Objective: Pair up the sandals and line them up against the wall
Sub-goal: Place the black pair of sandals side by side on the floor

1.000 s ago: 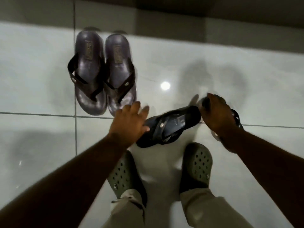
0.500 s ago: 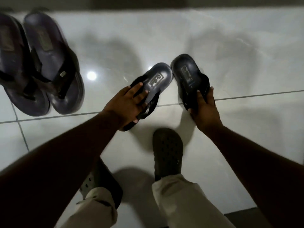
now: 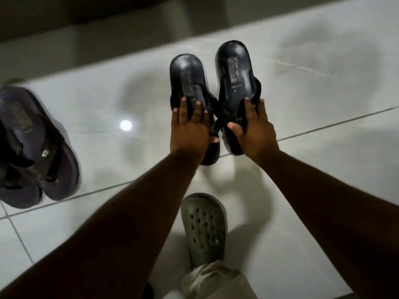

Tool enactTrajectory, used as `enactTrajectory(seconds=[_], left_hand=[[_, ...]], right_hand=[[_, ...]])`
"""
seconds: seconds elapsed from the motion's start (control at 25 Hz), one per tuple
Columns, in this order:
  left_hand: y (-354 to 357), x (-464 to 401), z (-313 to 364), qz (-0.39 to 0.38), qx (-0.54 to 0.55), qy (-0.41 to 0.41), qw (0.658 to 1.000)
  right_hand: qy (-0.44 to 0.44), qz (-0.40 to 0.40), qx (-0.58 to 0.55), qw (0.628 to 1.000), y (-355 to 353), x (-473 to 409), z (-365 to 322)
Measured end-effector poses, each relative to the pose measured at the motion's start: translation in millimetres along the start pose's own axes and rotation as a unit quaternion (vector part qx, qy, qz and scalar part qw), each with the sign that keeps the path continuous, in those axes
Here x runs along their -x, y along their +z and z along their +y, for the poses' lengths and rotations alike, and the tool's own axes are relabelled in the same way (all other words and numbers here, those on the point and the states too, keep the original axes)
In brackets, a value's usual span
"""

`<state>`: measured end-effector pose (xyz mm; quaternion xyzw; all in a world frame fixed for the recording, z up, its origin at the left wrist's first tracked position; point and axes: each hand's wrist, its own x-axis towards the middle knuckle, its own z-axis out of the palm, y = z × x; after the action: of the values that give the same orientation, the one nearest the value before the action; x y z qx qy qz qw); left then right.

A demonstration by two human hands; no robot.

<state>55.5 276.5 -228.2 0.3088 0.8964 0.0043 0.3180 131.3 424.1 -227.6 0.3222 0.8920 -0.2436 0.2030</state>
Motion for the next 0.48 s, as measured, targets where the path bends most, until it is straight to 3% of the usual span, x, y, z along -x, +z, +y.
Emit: enactTrajectory(seconds=[0.12,0.28,0.48], left_hand=[[0.6,2.6,8.8,-0.006,0.008,-0.004,1.000],[-2.2,15.4,-13.6,0.045,0.021,0.024,0.998],[-5.0,10.3,-38.1,0.018,0.001,0.049,0.999]], right_hand=[[0.002,-0.003,-0.017,1.000,-2.8,2.7,8.5],[-0.053,0.059,0.044,0.996,2.9,8.5,-14.0],[-0.070,-0.022,0.082,0.994,9.6,1.2,-11.7]])
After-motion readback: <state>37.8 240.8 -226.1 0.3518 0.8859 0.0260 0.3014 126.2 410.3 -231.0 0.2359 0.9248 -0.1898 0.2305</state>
